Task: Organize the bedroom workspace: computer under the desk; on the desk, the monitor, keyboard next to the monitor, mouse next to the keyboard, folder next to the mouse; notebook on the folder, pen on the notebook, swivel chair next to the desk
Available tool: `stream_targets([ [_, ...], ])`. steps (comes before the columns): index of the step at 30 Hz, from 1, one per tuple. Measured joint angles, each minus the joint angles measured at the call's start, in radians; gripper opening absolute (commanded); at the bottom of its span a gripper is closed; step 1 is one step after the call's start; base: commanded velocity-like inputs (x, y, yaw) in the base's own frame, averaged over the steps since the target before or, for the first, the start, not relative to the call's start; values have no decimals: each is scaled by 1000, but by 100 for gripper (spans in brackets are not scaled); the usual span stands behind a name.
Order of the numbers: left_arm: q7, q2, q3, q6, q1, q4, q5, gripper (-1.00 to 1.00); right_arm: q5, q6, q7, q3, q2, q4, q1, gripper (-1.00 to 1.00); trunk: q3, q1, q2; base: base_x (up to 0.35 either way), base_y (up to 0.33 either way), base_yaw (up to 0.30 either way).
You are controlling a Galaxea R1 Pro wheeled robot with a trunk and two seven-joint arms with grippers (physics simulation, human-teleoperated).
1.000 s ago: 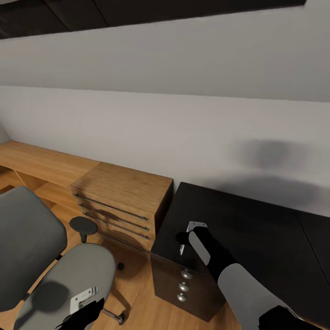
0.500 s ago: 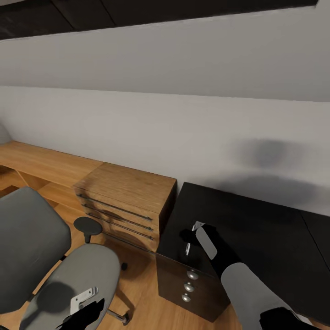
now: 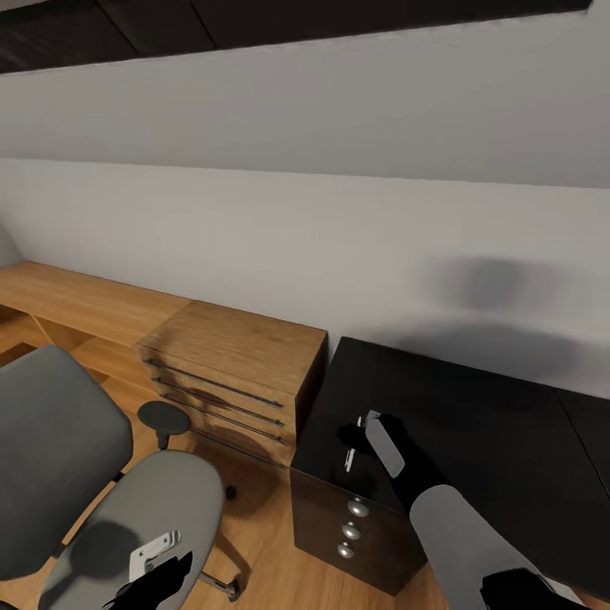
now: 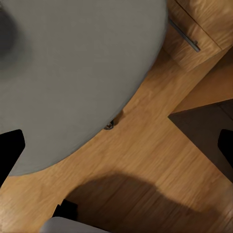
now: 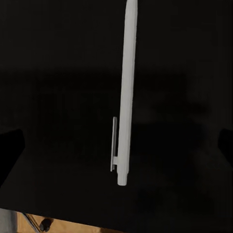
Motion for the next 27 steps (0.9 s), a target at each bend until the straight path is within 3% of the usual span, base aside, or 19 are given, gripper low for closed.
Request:
stream_targets([
  [27,7,3,4,0,0,0,0,100,5,5,-193,7,3,-3,0,100,0,0,0,0,1,0],
])
